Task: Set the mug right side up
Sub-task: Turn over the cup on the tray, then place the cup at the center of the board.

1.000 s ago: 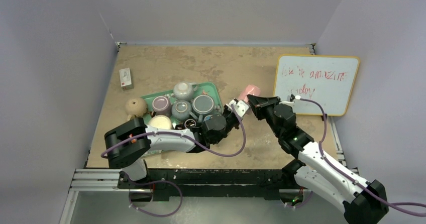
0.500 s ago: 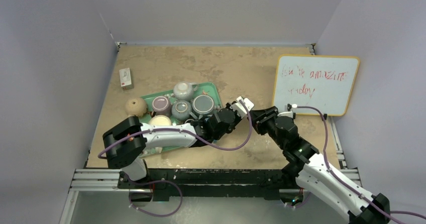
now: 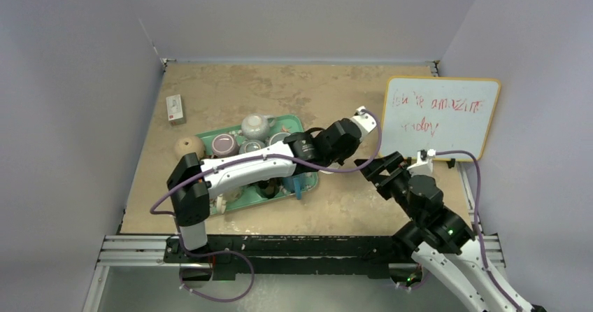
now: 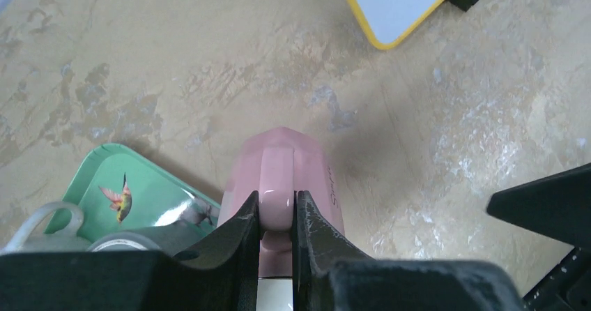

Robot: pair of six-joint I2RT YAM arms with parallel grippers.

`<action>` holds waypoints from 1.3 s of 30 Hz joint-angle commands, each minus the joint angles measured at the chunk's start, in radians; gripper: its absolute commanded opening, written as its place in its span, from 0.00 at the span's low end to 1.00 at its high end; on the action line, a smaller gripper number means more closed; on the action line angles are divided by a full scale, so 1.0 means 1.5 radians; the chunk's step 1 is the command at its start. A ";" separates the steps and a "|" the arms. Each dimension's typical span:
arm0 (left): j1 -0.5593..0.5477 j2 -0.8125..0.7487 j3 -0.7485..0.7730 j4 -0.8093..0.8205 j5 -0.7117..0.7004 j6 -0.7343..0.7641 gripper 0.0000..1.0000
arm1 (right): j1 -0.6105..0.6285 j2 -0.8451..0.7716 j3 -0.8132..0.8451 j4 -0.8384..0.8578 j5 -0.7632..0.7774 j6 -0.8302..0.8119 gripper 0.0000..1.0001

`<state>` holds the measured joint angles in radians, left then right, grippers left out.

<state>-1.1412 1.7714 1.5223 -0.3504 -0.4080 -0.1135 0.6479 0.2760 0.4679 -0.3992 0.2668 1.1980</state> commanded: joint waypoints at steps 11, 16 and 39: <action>0.093 0.139 0.280 -0.346 0.174 -0.012 0.00 | 0.002 -0.099 0.058 -0.160 -0.027 -0.098 0.99; 0.098 0.241 0.389 -0.407 0.190 0.005 0.00 | 0.003 -0.085 0.066 -0.160 -0.029 -0.106 0.99; 0.162 0.361 0.534 -0.380 0.290 0.003 0.40 | 0.002 -0.059 0.053 -0.118 -0.051 -0.119 0.99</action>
<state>-0.9142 2.3608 2.3329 -0.9947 -0.0319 -0.0937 0.6468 0.1707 0.5285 -0.6224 0.2123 1.0473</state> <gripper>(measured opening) 0.353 0.986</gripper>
